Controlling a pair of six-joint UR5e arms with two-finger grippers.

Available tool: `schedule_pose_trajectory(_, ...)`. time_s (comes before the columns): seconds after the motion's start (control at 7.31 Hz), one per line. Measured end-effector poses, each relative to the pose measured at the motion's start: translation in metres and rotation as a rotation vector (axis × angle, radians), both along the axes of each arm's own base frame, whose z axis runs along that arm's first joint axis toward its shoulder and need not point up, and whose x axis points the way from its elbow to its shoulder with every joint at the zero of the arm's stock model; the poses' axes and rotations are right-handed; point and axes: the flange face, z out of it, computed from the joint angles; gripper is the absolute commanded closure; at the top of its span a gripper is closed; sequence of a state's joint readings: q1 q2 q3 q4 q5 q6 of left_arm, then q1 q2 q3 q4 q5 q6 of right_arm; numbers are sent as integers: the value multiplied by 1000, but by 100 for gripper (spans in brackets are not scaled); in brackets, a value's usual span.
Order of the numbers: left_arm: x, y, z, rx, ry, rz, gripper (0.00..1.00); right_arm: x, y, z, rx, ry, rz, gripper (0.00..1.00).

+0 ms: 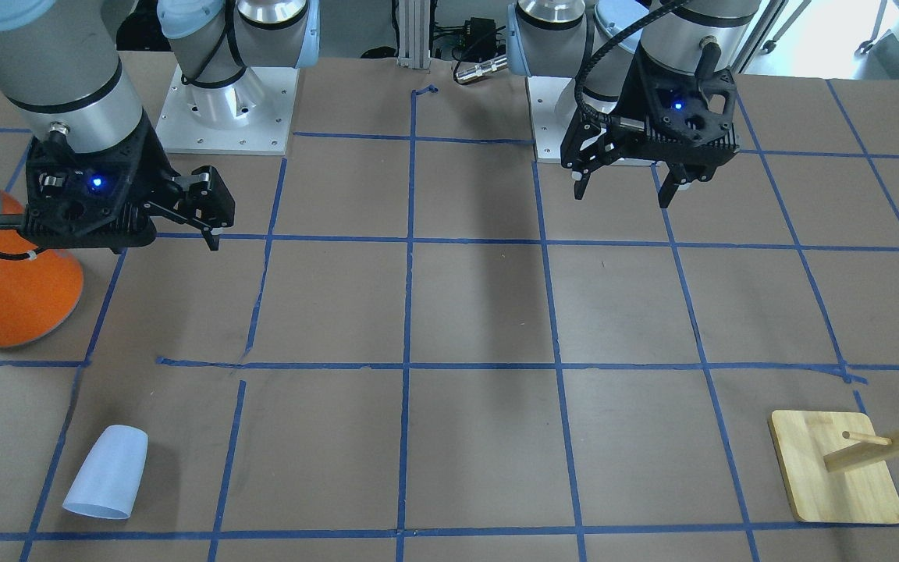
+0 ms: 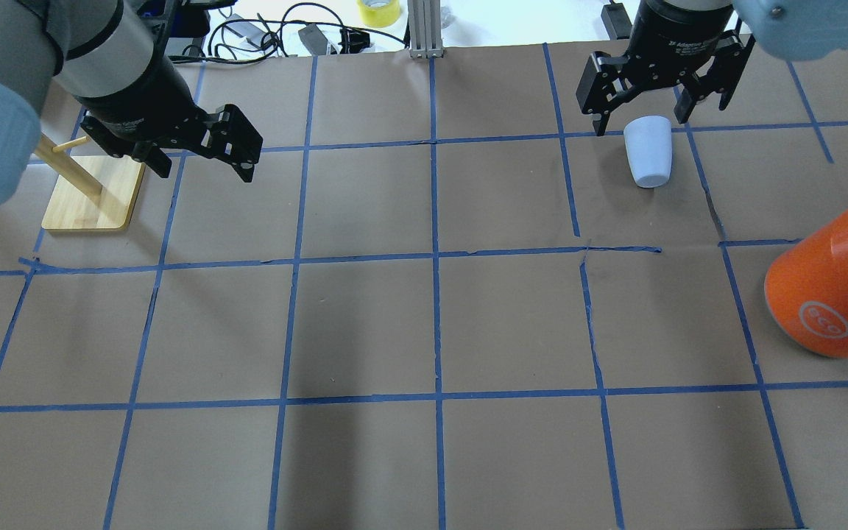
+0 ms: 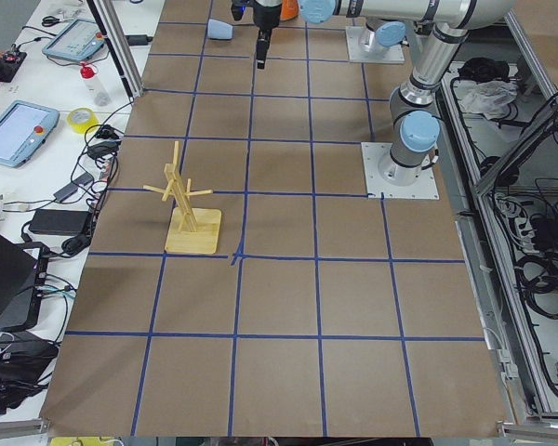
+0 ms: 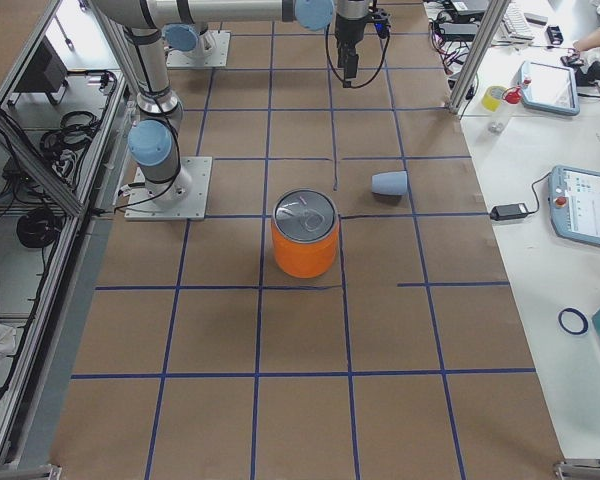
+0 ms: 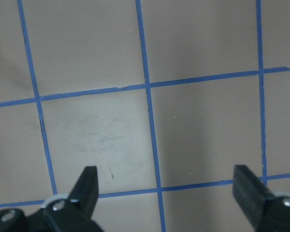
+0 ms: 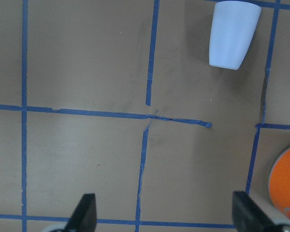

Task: Flip cup

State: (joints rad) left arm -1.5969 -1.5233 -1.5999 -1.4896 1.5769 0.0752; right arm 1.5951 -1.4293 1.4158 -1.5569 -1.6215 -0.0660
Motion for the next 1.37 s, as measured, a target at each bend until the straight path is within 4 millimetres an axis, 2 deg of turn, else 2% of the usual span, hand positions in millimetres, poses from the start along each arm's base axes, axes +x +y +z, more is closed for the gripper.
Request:
schedule_pose_trajectory(1.09,1,0,0,0,-1,1,0,-4,-4,1,-19,0,-8,0)
schedule_pose_trajectory(1.37,1,0,0,0,-1,2,0,-29,-14,0,-33,-9,-52,0)
